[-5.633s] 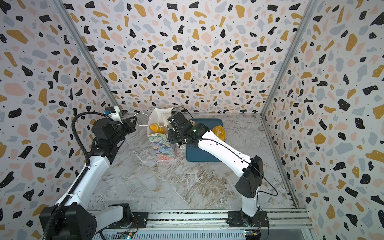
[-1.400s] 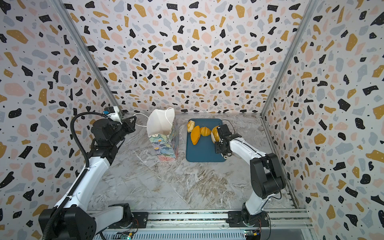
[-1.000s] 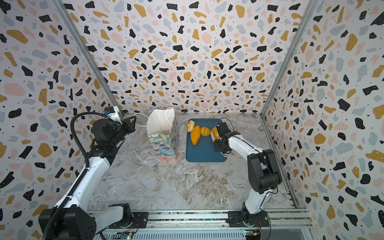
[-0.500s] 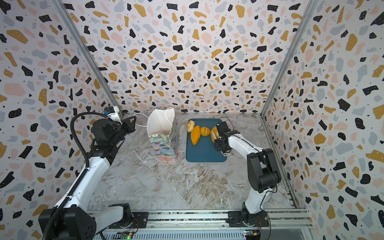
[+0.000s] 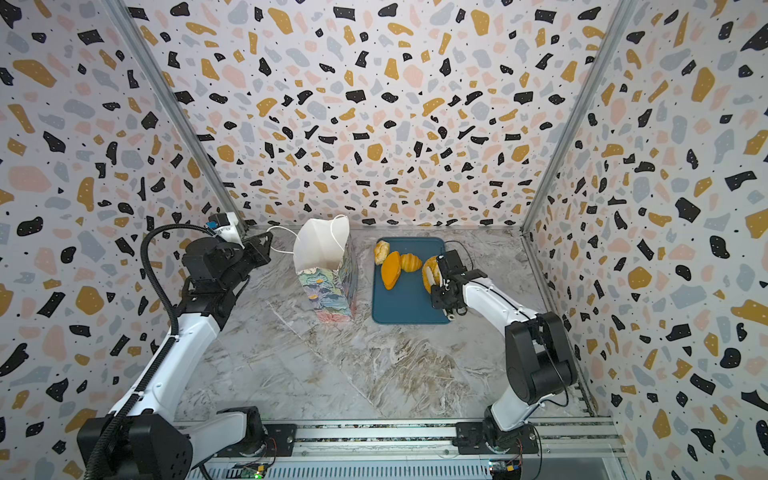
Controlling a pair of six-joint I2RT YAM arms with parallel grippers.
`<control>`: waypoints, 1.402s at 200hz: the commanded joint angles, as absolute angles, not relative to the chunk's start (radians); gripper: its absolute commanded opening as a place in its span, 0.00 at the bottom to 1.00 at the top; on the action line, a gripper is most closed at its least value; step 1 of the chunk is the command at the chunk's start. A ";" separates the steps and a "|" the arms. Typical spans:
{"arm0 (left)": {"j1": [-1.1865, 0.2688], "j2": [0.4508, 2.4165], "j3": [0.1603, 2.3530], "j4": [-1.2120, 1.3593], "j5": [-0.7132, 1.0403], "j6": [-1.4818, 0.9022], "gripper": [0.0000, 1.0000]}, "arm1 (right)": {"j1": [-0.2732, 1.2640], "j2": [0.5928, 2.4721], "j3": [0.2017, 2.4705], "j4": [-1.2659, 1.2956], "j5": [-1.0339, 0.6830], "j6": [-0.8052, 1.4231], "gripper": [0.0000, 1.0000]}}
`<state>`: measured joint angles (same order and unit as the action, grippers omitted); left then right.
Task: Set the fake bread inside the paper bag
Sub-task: 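Lower the tongs and close them around the sugar-crusted bun, then lift the sugar-crusted bun with the tongs and carry it toward the bag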
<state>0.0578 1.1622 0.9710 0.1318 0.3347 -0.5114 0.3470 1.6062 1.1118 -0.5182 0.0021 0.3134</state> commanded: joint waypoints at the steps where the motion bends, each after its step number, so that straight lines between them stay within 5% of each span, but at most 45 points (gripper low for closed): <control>1: 0.055 1.152 0.963 0.167 0.335 -0.496 0.00 | 0.344 1.532 1.104 -0.474 -0.009 0.338 0.34; 280: 0.055 1.149 0.965 0.169 0.338 -0.502 0.00 | 0.404 1.185 0.934 -0.330 -0.169 0.522 0.30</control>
<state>0.0578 1.1622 0.9710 0.1322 0.3344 -0.5106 0.3759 1.2140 0.8848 -0.3862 -0.1608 0.5095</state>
